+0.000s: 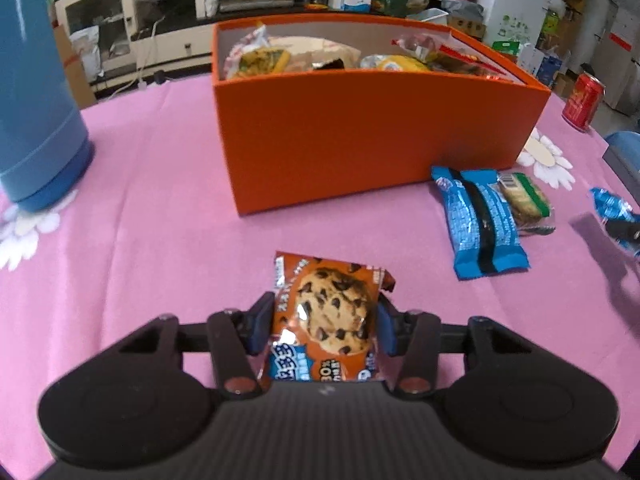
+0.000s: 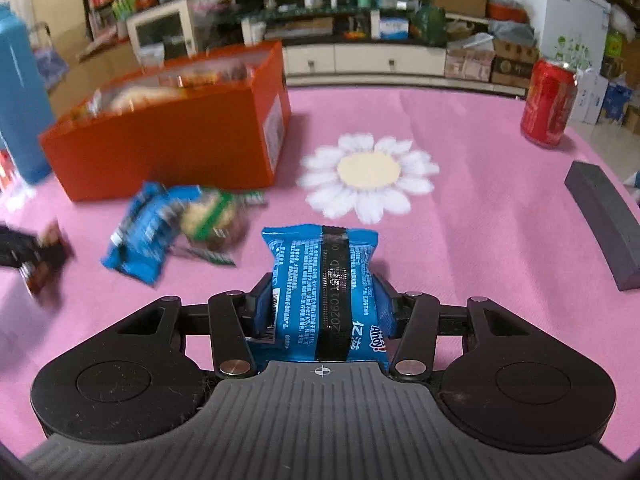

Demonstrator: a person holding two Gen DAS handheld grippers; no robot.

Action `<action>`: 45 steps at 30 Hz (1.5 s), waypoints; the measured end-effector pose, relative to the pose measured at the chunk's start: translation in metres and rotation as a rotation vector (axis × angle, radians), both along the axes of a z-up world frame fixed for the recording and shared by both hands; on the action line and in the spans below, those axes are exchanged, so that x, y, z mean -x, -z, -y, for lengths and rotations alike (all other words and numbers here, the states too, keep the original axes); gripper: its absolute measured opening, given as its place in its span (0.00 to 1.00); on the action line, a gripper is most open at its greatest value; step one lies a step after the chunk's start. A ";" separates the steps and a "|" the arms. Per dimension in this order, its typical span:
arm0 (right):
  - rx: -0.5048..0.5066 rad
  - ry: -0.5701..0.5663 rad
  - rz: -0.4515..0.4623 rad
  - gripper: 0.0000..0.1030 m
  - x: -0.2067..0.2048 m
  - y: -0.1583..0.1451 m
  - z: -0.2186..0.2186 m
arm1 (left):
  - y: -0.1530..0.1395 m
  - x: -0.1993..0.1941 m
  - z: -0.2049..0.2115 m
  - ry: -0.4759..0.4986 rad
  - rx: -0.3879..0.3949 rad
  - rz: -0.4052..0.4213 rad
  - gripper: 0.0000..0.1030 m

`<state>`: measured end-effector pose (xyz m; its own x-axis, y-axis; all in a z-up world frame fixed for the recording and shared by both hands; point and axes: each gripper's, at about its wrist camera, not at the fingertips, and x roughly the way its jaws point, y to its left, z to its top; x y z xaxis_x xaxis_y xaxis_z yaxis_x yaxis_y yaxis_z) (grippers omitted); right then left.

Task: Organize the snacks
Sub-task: 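Grasp the blue wafer pack with right tool while left tool grasps the orange cookie pack, then carry both snacks over the orange box and open both tools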

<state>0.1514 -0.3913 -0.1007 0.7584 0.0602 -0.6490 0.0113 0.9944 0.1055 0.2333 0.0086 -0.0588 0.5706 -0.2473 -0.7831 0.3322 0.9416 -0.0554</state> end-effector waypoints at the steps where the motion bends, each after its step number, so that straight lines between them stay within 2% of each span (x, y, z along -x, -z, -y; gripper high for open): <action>1: -0.031 0.006 0.015 0.32 0.002 -0.005 0.002 | -0.005 0.004 0.000 -0.003 0.000 0.009 0.48; 7: -0.156 0.009 0.074 0.32 0.005 -0.027 -0.002 | -0.038 0.019 -0.004 -0.029 0.108 0.044 0.48; 11: -0.225 0.000 0.156 0.32 -0.005 -0.052 -0.015 | -0.061 0.004 -0.002 -0.064 0.154 0.091 0.48; 16: -0.224 -0.029 0.234 0.32 -0.064 -0.086 -0.046 | -0.098 -0.048 0.011 -0.103 0.187 0.175 0.48; 18: -0.169 -0.047 0.250 0.32 -0.094 -0.091 -0.065 | -0.105 -0.067 0.018 -0.113 0.191 0.212 0.48; 20: -0.151 -0.054 0.254 0.32 -0.121 -0.090 -0.080 | -0.103 -0.086 0.025 -0.126 0.215 0.227 0.48; 25: -0.208 -0.059 0.215 0.32 -0.183 -0.068 -0.106 | -0.083 -0.129 0.034 -0.182 0.268 0.192 0.48; 28: -0.179 -0.062 0.202 0.32 -0.205 -0.053 -0.122 | -0.074 -0.144 0.038 -0.223 0.262 0.212 0.46; 34: -0.037 -0.081 0.247 0.32 -0.206 -0.042 -0.143 | -0.055 -0.154 0.031 -0.254 0.243 0.181 0.54; 37: 0.049 -0.089 0.259 0.33 -0.203 -0.040 -0.155 | -0.053 -0.152 0.036 -0.238 0.219 0.197 0.66; 38: 0.069 -0.093 0.261 0.35 -0.202 -0.039 -0.159 | -0.054 -0.150 0.037 -0.232 0.220 0.204 0.74; 40: 0.097 -0.104 0.265 0.41 -0.199 -0.039 -0.163 | -0.057 -0.146 0.038 -0.226 0.233 0.227 0.81; 42: 0.103 -0.110 0.252 0.71 -0.199 -0.040 -0.164 | -0.063 -0.142 0.037 -0.239 0.229 0.266 0.87; 45: 0.007 -0.108 0.267 0.72 -0.194 -0.048 -0.152 | -0.075 -0.134 0.031 -0.248 0.263 0.316 0.89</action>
<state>0.3450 -0.2392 -0.0529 0.8920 0.1461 -0.4277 -0.1220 0.9890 0.0834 0.3670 -0.0221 0.0164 0.8375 -0.2401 -0.4909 0.1380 0.9621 -0.2350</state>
